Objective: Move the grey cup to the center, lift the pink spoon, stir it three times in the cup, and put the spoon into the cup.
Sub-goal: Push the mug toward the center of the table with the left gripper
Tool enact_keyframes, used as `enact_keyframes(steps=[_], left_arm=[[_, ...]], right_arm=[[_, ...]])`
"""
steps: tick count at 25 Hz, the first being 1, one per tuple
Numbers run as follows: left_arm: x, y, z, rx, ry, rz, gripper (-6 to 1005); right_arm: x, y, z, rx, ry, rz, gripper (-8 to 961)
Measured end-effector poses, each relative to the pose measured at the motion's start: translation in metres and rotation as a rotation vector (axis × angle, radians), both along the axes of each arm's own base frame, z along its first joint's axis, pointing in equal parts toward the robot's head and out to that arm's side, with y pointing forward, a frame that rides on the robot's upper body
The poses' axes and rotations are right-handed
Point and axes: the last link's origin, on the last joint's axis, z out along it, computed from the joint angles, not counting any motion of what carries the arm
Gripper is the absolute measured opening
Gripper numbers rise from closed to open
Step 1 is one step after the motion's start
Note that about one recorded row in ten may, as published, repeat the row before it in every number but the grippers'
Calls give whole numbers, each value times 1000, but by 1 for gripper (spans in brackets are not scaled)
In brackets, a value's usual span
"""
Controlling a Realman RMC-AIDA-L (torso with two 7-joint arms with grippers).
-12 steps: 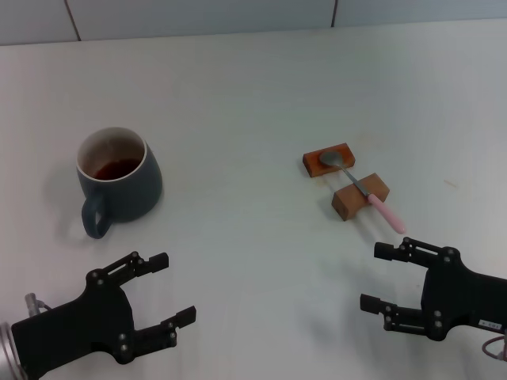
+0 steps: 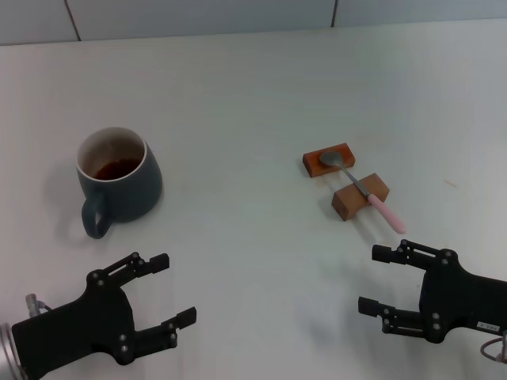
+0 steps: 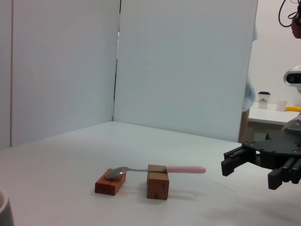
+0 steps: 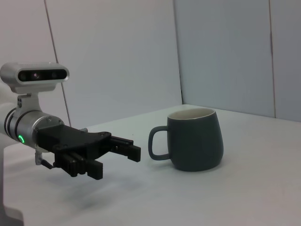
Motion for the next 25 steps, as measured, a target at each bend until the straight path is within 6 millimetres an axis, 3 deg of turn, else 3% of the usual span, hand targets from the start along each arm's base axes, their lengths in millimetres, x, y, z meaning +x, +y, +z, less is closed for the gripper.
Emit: enact_keyframes(steps=[16,20,25], left_arm=[[-1,-3,0,0,-7,11,729],[-1,-3,0,-2,-5,9,506],[-1,-3,-1,-3,-5,9,337]], right_arm=[[0,0,0,0,1,-2,775],[0,0,-1,-2,2,-2,775],[-1,0,-1,-3,5,-2,774]])
